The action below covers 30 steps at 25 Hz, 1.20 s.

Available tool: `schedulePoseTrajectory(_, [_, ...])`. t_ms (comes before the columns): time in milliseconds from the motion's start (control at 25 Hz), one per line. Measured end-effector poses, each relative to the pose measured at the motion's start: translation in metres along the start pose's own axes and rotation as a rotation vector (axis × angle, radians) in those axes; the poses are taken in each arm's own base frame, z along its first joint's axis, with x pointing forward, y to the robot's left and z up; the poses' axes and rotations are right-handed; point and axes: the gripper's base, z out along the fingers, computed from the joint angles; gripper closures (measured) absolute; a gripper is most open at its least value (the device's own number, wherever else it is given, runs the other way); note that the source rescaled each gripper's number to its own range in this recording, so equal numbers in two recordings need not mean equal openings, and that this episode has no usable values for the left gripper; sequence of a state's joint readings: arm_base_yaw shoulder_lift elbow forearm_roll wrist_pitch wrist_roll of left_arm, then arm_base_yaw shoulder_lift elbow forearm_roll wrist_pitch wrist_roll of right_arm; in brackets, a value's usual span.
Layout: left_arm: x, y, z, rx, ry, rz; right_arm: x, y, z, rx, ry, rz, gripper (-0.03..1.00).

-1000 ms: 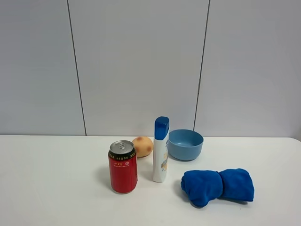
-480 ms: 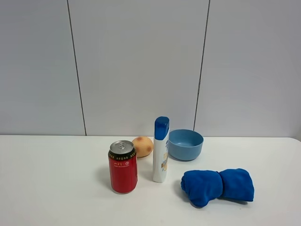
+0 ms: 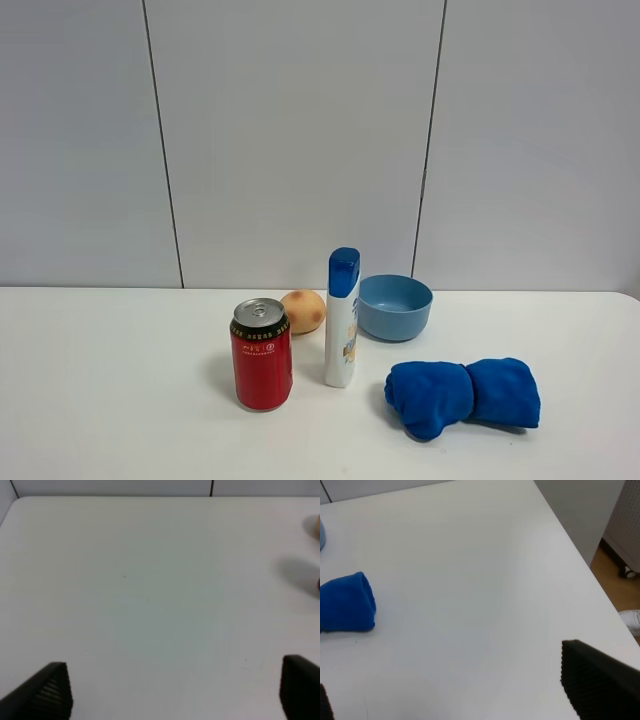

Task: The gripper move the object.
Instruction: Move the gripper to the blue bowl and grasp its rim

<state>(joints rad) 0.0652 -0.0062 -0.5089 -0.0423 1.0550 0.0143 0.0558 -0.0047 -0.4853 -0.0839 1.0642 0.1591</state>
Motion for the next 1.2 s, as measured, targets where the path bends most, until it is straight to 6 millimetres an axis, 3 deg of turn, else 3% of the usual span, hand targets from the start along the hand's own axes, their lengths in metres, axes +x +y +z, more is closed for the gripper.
schedulePoseTrajectory(1200, [-0.0012, -0.0001, 0.0021, 0.001, 0.014, -0.001, -0.0001, 0.0000, 0.0000, 0.000, -0.001, 0.000, -0.03])
